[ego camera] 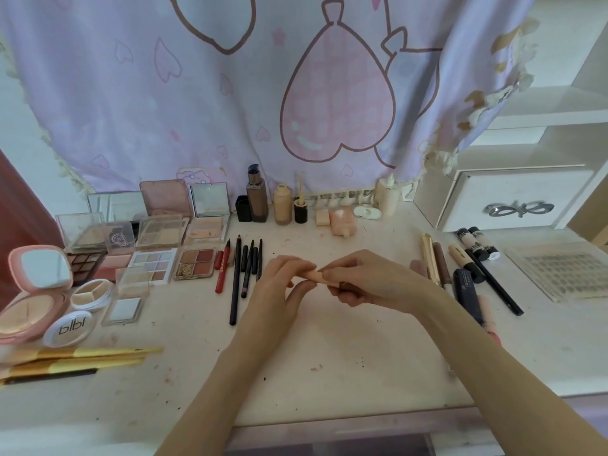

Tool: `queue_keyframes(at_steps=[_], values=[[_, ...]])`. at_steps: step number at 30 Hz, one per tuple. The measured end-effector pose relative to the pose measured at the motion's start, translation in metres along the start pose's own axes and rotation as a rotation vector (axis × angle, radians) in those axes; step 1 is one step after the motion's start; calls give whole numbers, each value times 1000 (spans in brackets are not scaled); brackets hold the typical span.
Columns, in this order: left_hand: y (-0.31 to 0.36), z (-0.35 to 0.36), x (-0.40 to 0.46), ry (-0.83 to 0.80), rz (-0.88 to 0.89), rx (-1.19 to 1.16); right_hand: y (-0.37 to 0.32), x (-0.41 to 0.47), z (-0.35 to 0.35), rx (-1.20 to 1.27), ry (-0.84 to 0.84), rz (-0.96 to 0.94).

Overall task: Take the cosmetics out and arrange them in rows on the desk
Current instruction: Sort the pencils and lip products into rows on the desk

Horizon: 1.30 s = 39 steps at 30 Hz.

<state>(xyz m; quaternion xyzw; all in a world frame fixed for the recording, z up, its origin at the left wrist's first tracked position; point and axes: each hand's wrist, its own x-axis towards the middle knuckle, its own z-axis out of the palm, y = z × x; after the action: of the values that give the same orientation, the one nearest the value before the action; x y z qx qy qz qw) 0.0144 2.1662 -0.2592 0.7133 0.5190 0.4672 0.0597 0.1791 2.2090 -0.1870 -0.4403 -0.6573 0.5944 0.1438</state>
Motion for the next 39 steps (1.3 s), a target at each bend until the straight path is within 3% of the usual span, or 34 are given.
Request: queue_keyframes(at_steps=[4, 8, 13, 22, 26, 30, 33, 36, 39], values=[[1, -2, -1, 74, -77, 50, 4, -1, -10, 255, 181, -40], [12, 0, -3, 8, -85, 71, 6, -2, 0, 526, 327, -56], [18, -2, -2, -63, -127, 238, 7, 5, 23, 254, 556, -104], [20, -9, 0, -75, -186, -14, 0, -4, 23, 15, 448, -435], [20, -8, -1, -90, -208, 18, 1, -3, 20, -115, 445, -349], [20, -6, -1, -178, -189, 79, 3, -1, 19, -193, 572, -251], [20, -7, 0, -152, -202, 25, -1, -2, 18, -76, 458, -360], [19, -10, 1, -84, -246, -23, -5, -3, 13, -124, 340, -428], [17, -8, 1, -112, -234, 12, -6, 0, 9, -227, 399, -349]])
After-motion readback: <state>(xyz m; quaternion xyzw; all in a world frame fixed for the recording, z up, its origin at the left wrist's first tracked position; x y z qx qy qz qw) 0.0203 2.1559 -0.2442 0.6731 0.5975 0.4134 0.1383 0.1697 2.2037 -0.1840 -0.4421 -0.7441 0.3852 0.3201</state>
